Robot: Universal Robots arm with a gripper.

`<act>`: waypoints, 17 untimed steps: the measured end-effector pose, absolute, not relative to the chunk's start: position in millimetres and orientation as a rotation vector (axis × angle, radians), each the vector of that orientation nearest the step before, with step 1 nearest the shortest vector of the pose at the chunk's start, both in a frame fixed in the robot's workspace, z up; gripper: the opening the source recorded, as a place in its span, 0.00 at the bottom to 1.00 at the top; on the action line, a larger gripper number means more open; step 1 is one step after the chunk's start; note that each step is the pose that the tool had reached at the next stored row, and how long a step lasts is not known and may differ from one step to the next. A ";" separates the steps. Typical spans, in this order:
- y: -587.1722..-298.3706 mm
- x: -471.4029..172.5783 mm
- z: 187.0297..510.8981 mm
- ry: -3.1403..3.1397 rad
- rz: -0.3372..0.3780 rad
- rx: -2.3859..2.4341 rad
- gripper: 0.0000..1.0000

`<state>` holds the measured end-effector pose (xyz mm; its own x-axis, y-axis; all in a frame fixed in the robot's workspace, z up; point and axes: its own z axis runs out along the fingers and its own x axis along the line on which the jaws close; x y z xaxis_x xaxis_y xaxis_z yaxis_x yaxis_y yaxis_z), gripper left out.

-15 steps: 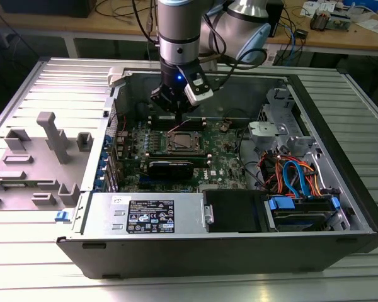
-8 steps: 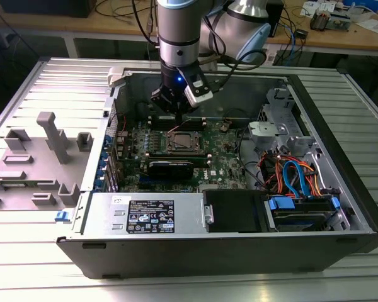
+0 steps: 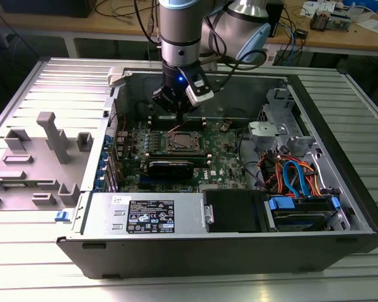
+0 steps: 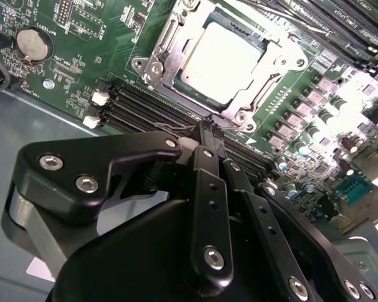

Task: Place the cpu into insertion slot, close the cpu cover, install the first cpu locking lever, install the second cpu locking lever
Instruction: 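Install the first cpu locking lever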

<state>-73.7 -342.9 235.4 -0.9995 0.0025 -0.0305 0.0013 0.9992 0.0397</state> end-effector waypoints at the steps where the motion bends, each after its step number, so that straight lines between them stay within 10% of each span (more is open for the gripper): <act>1: -342.3 -73.2 235.1 3.110 0.062 0.003 0.11; 17: -338.1 -55.8 225.8 3.111 0.063 -0.016 0.11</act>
